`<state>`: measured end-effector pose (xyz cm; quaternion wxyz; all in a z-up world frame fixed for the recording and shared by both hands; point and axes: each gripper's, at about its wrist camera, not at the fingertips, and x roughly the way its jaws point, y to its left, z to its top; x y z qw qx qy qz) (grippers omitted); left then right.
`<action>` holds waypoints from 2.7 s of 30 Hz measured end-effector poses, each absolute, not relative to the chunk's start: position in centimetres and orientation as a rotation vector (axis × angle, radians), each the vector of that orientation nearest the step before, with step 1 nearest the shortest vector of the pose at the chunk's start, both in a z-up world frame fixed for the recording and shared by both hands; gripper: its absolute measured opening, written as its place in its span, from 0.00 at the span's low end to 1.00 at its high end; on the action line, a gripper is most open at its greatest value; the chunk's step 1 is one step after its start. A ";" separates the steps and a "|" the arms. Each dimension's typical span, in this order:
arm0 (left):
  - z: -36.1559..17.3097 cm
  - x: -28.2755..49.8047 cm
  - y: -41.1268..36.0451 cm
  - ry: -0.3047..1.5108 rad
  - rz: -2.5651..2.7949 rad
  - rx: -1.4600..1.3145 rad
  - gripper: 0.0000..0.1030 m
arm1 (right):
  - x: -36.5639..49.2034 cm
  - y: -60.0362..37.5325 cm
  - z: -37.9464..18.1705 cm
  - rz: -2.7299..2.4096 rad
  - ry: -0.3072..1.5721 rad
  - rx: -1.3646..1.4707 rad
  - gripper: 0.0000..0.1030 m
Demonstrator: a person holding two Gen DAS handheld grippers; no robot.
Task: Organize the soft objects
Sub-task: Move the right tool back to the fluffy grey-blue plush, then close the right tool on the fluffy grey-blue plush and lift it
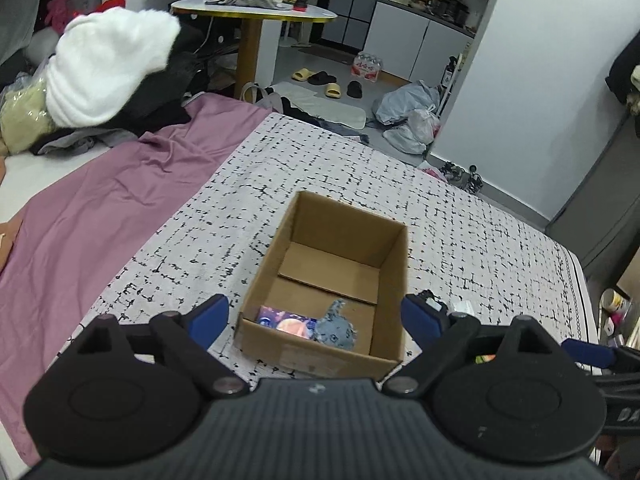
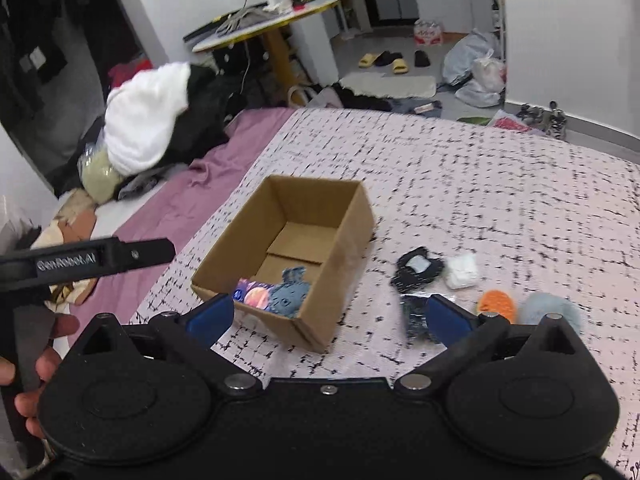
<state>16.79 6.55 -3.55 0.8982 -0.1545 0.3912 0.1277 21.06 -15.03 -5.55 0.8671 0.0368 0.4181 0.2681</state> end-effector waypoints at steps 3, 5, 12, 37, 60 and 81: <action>-3.4 16.9 5.2 0.804 0.246 -0.317 0.90 | 20.9 -17.0 -5.3 0.549 0.862 0.106 1.00; -3.2 16.9 4.1 0.792 0.228 -0.316 0.94 | 20.8 -18.4 -5.3 0.543 0.852 0.125 1.00; -3.1 17.3 0.2 0.791 0.202 -0.306 0.98 | 20.5 -22.1 -5.5 0.521 0.825 0.160 1.00; -6.0 20.3 -8.6 0.851 0.167 -0.337 0.95 | 22.1 -33.0 -10.5 0.409 0.814 0.406 0.88; -14.2 27.7 -15.2 0.990 0.063 -0.416 0.43 | 25.6 -36.8 -20.8 0.368 0.953 0.644 0.38; -21.2 30.7 -17.3 1.064 0.103 -0.678 0.30 | 28.6 -37.4 -25.2 0.310 1.004 0.797 0.30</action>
